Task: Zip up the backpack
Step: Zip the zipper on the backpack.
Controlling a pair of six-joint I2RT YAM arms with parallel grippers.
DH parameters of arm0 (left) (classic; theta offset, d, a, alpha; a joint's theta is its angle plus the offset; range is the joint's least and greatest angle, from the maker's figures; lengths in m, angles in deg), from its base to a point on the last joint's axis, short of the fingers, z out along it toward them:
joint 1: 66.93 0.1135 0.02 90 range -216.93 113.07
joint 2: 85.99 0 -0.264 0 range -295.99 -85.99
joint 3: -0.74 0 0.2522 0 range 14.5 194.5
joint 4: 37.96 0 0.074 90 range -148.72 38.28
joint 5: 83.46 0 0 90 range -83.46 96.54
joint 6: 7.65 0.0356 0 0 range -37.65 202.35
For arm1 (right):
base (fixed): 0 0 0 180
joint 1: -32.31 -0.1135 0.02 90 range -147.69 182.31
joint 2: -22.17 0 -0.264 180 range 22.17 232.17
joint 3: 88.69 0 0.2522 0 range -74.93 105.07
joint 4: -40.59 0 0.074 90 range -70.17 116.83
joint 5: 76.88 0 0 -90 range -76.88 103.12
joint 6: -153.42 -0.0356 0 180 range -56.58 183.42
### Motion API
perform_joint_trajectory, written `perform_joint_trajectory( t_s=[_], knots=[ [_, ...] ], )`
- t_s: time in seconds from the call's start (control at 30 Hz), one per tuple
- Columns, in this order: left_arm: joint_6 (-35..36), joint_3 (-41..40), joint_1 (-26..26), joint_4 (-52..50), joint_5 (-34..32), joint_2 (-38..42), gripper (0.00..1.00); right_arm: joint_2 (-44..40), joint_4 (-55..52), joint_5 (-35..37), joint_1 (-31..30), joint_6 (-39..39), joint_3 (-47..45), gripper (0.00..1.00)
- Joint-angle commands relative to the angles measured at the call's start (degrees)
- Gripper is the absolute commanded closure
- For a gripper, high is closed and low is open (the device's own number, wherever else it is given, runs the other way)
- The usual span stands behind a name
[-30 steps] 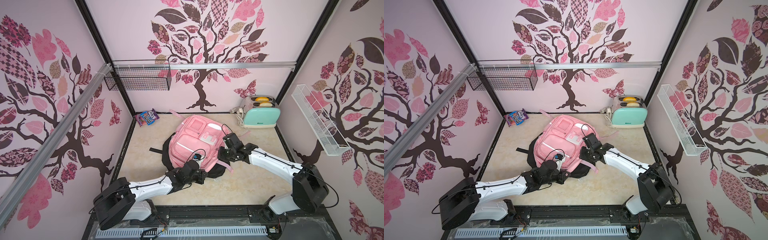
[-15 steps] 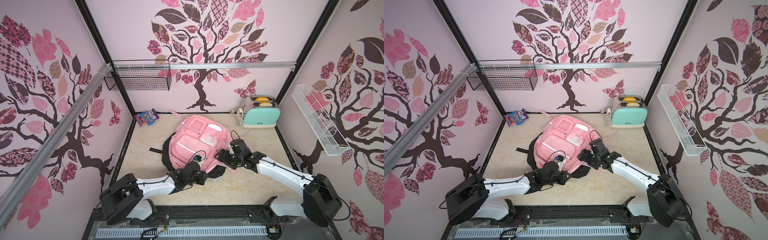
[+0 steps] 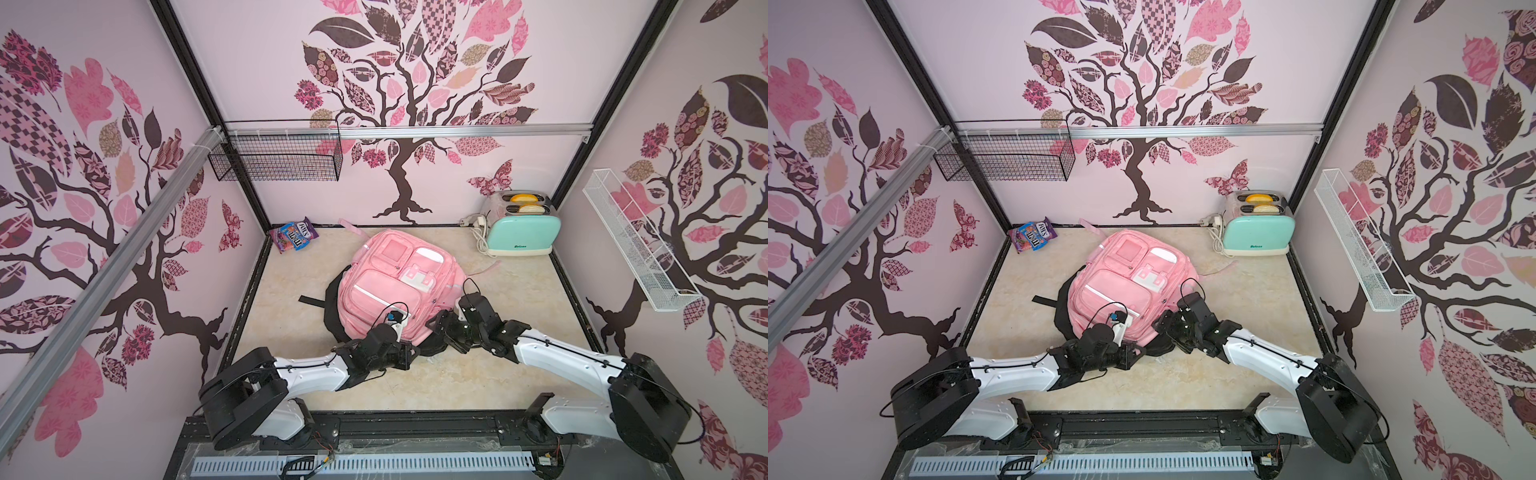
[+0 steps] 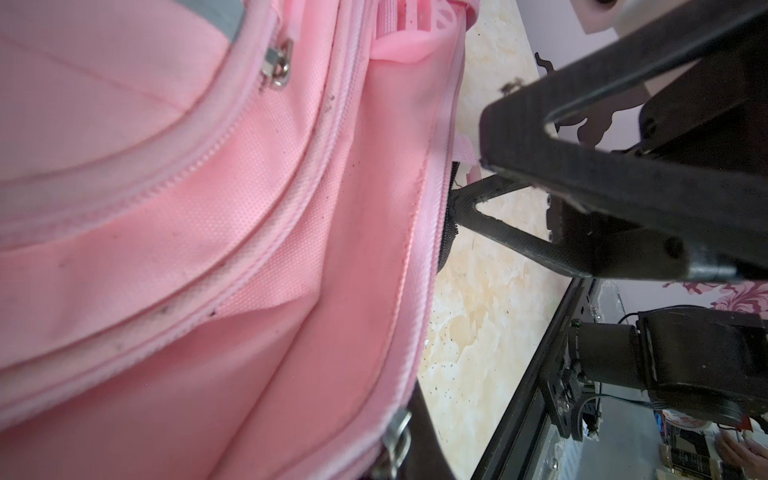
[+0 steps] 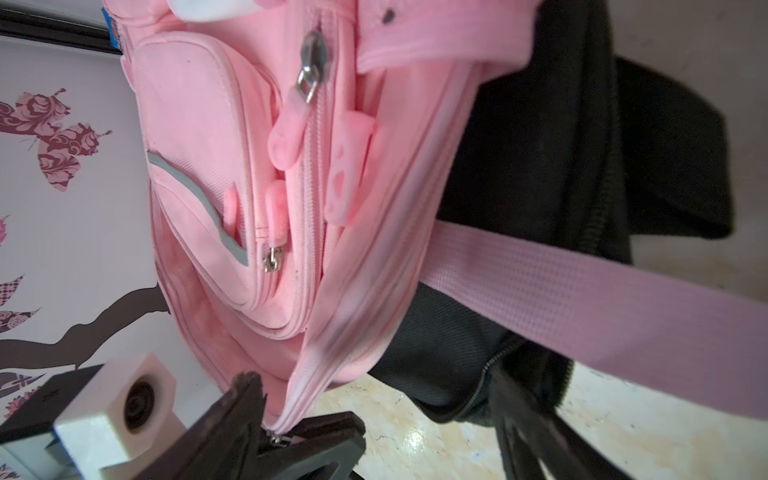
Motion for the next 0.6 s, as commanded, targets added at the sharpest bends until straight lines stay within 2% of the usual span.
perform_joint_trajectory(
  t_s=[0.0,0.07,0.17,0.23,0.33,0.5,0.57],
  knots=[
    [0.0,-0.1,-0.1,2.2,2.9,0.1,1.0,1.5,2.6,-0.1,-0.3,0.5,2.6,0.14],
    [0.1,0.1,-0.1,1.9,3.0,0.2,1.0,2.7,2.6,0.5,-0.2,1.4,3.3,0.16],
    [0.3,0.6,-0.1,1.7,3.6,0.2,1.0,4.9,4.8,0.1,-0.2,1.8,3.7,0.25],
    [0.6,1.1,-0.1,0.9,3.6,0.1,1.0,6.6,6.5,-1.1,-0.2,1.9,4.1,0.37],
    [0.9,1.4,-0.1,-0.6,3.1,0.5,1.0,8.2,7.1,-1.9,-0.2,2.9,5.0,0.64],
    [0.9,0.8,-0.1,-2.0,1.9,2.3,1.0,7.8,3.9,-1.1,-0.2,6.5,6.9,1.0],
    [0.9,0.9,0.0,-2.8,1.5,2.9,1.0,7.0,2.6,-0.2,-0.1,8.0,7.5,1.0]
  ],
)
